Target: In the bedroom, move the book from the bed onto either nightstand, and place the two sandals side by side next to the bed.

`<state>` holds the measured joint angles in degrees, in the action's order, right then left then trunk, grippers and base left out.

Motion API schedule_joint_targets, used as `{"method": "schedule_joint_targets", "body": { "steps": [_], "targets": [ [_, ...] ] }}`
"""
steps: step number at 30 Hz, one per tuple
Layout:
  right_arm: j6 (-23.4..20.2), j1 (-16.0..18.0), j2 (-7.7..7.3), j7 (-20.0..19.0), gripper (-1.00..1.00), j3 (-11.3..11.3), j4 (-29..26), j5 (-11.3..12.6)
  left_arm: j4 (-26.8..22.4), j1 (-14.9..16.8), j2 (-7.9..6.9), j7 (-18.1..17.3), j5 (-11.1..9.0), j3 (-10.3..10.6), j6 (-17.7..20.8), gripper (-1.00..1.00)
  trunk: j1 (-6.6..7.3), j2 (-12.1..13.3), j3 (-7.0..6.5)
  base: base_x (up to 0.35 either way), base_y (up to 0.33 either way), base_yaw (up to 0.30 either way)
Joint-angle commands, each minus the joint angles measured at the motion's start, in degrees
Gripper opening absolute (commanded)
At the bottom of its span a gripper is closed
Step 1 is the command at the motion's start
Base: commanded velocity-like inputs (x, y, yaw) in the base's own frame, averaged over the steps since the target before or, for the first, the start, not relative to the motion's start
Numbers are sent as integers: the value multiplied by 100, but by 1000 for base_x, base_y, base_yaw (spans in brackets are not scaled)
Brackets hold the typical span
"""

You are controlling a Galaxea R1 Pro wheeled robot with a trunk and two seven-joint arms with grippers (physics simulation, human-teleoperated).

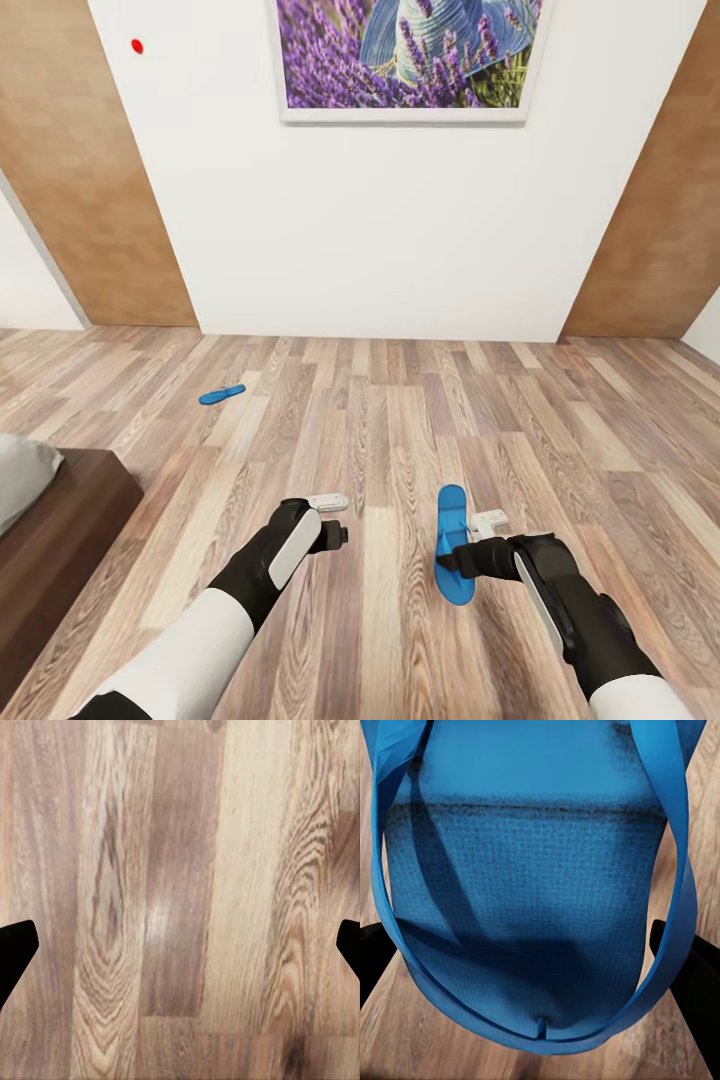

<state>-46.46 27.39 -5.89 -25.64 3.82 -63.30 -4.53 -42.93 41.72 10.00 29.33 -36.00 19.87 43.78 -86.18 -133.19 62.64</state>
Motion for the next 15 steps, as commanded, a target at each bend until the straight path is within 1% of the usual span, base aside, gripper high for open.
{"method": "schedule_joint_targets", "body": {
  "steps": [1, 15],
  "targets": [
    [-15, 3, -3, -38, -100, 9, -7, -49, -7, 3, 0, 55, -56, 8, 8, 100, 0, -2, 5, 74, 0, 0],
    [-20, 3, -4, -38, -100, 9, -7, -50, -5, 3, 0, 54, -56, 8, 8, 100, 0, -2, 5, 74, 0, 0]
  ]
}}
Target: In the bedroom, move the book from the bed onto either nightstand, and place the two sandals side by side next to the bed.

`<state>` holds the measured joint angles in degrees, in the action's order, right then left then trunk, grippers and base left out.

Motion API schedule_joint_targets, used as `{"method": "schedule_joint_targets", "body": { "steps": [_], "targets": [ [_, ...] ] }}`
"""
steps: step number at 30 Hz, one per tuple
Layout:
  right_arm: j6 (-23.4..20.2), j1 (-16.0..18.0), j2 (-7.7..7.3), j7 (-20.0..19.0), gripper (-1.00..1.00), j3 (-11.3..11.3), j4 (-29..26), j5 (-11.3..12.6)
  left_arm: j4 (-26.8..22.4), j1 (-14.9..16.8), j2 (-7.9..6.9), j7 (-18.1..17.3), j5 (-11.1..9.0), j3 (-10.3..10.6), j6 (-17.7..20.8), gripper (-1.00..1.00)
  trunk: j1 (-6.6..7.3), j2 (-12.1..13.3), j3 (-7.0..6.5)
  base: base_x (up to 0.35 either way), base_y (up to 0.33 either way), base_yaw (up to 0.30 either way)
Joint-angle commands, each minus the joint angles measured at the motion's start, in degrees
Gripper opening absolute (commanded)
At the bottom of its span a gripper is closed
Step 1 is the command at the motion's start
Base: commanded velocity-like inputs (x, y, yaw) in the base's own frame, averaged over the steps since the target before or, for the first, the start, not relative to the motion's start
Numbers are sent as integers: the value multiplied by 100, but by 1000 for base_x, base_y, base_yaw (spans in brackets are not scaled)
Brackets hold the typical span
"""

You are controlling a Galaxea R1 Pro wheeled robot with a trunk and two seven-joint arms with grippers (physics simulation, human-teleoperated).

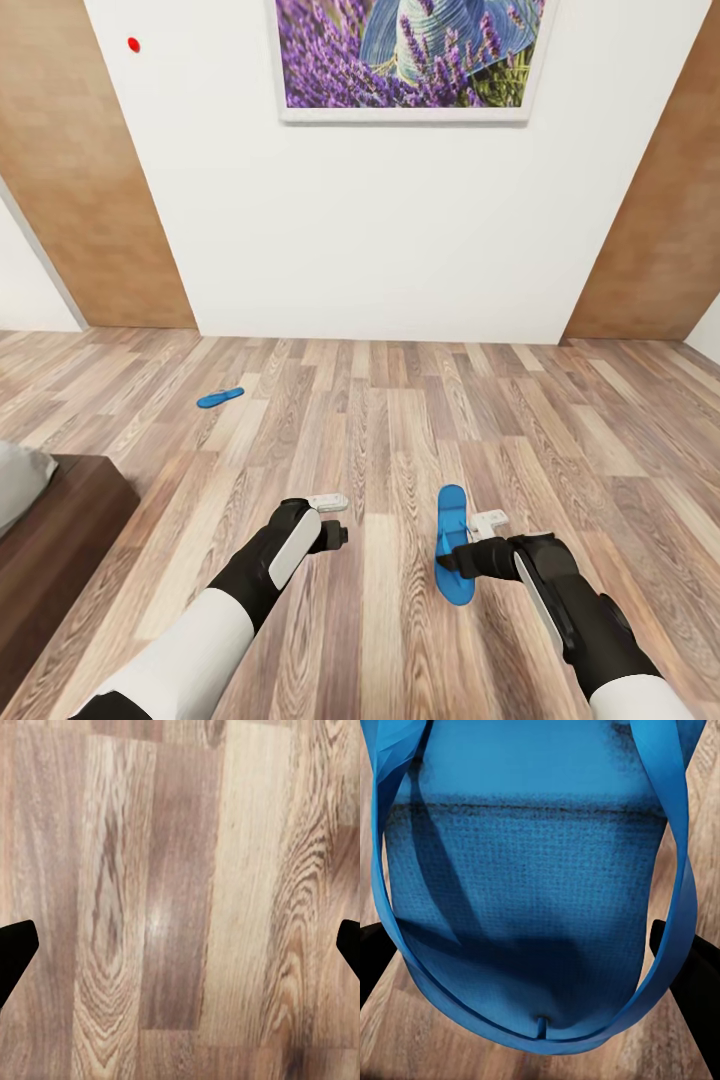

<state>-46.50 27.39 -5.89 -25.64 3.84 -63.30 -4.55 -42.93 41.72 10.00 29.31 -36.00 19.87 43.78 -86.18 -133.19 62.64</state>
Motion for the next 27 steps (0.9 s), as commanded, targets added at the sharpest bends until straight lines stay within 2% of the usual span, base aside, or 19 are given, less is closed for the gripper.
{"method": "schedule_joint_targets", "body": {
  "steps": [1, 27],
  "targets": [
    [-16, 3, -3, -38, -100, 8, -7, -48, -5, 3, 0, 56, -56, 8, 8, 100, 0, -2, 5, 74, 0, 0],
    [-16, 3, 0, -38, -100, 12, -7, -46, -5, 3, 0, 48, -56, 8, 8, 100, 0, -2, 5, 74, 0, 0]
  ]
}}
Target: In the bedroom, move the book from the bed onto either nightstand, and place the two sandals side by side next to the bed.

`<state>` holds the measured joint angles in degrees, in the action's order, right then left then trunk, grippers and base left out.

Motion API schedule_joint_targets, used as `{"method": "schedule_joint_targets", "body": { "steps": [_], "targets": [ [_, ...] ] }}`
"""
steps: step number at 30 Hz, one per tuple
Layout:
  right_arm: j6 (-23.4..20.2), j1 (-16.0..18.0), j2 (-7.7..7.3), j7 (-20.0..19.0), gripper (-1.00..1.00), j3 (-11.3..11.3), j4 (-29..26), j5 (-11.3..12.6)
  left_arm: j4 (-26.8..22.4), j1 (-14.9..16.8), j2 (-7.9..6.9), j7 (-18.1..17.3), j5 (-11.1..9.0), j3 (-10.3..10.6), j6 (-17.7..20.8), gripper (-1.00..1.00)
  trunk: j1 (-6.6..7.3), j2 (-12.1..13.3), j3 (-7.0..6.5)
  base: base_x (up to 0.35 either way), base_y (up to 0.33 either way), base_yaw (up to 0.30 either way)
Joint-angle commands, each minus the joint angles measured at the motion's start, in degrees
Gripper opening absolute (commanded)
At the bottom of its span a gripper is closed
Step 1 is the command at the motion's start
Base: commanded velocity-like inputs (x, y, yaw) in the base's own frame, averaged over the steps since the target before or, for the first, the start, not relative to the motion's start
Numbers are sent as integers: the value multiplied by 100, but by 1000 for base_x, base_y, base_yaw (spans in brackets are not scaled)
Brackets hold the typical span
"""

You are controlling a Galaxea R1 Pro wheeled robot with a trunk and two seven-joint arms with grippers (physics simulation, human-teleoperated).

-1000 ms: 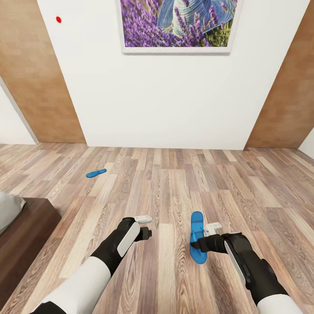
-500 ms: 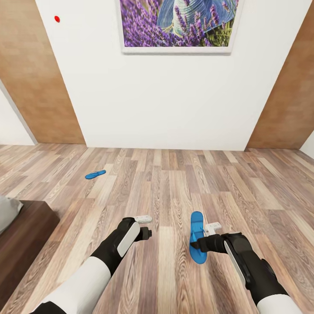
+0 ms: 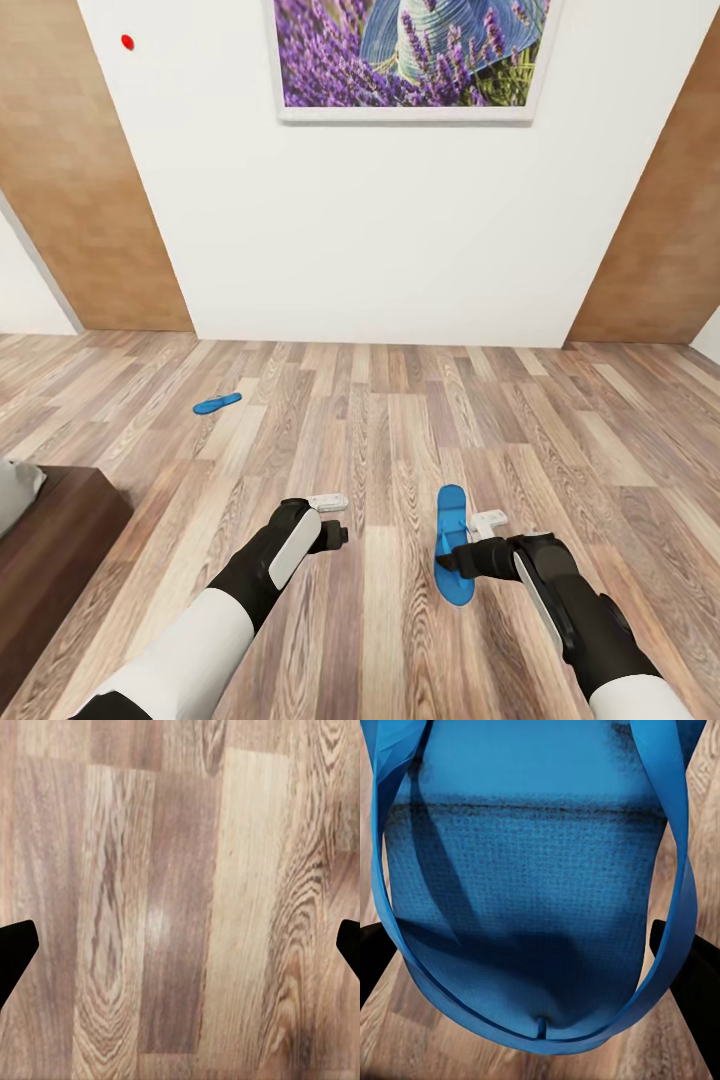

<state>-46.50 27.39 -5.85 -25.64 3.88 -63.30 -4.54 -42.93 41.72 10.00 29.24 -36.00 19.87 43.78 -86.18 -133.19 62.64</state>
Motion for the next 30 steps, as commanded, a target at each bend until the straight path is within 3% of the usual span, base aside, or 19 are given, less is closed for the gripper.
{"method": "schedule_joint_targets", "body": {
  "steps": [1, 30],
  "targets": [
    [-16, 3, -4, -38, -100, 7, -7, -47, -5, 3, 0, 55, -56, 8, 8, 100, 0, -2, 5, 74, 0, 0],
    [-18, 3, -12, -46, -100, 7, -16, -47, -5, 3, 0, 55, -55, 8, 8, 100, 0, -2, 5, 74, 0, 0]
  ]
}}
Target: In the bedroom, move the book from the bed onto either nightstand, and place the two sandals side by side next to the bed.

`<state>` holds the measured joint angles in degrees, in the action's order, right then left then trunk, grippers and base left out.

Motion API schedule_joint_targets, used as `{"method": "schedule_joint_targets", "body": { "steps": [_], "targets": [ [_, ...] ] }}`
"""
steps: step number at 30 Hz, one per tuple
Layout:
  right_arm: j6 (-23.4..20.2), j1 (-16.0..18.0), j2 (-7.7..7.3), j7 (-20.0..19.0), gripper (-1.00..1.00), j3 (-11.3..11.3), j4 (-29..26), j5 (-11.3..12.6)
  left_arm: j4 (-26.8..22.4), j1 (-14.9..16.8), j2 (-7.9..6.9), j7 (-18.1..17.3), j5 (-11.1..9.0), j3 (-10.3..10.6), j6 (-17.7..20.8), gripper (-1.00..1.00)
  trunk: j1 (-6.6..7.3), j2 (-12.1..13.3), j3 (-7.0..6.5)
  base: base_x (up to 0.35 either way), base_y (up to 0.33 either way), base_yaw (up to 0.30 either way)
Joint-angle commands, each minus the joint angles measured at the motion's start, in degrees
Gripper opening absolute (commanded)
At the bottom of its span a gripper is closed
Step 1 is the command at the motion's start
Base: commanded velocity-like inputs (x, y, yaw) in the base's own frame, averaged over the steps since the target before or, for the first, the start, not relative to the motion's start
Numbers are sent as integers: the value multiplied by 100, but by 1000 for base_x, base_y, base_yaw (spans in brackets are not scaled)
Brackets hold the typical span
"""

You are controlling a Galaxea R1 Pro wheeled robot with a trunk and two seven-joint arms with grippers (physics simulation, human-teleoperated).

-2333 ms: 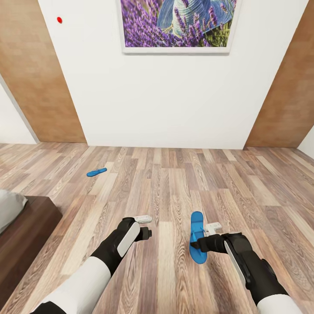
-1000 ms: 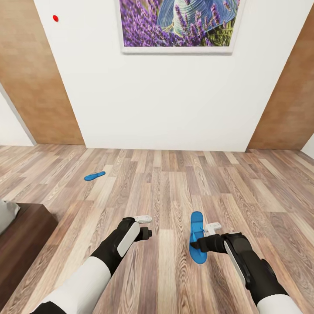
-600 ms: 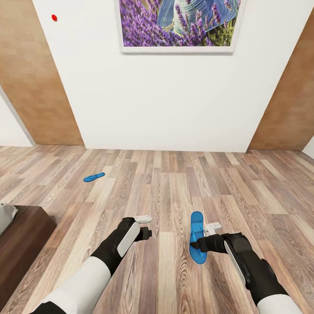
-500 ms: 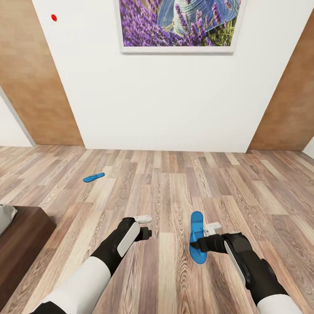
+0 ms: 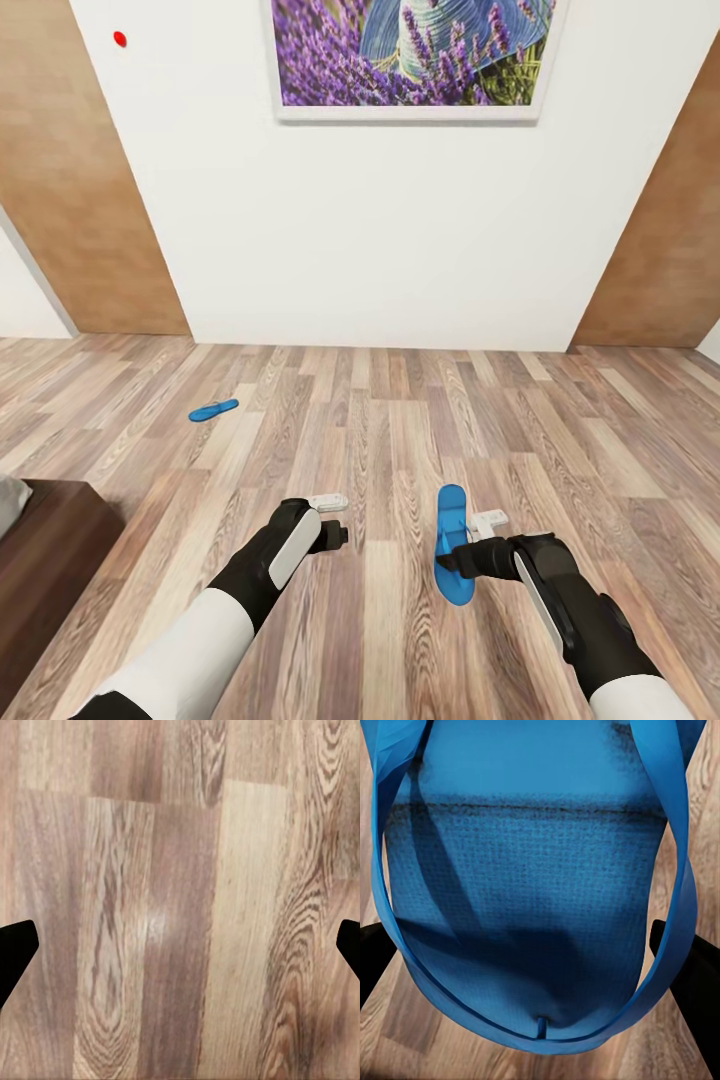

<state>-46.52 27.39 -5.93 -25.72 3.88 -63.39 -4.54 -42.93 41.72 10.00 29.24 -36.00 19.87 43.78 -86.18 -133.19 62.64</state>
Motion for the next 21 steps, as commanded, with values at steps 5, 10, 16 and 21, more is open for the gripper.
{"method": "schedule_joint_targets", "body": {
  "steps": [5, 10, 16, 21],
  "targets": [
    [-16, 3, -4, -38, -100, 7, -7, -47, -5, 4, 0, 55, -56, 8, 8, 100, 0, -2, 5, 74, 0, 0],
    [-15, 3, -5, -38, -100, 6, -7, -47, -5, 4, 0, 55, -57, 8, 8, 100, 0, -2, 5, 74, 0, 0],
    [-15, 3, -5, -38, -100, 2, -11, -47, -5, 5, 0, 55, -54, 8, 8, 100, 0, -2, 5, 74, 0, 0],
    [-17, 3, -5, -38, -100, 3, -13, -47, -5, 4, 0, 55, -54, 8, 8, 100, 0, -2, 5, 74, 0, 0]
  ]
}}
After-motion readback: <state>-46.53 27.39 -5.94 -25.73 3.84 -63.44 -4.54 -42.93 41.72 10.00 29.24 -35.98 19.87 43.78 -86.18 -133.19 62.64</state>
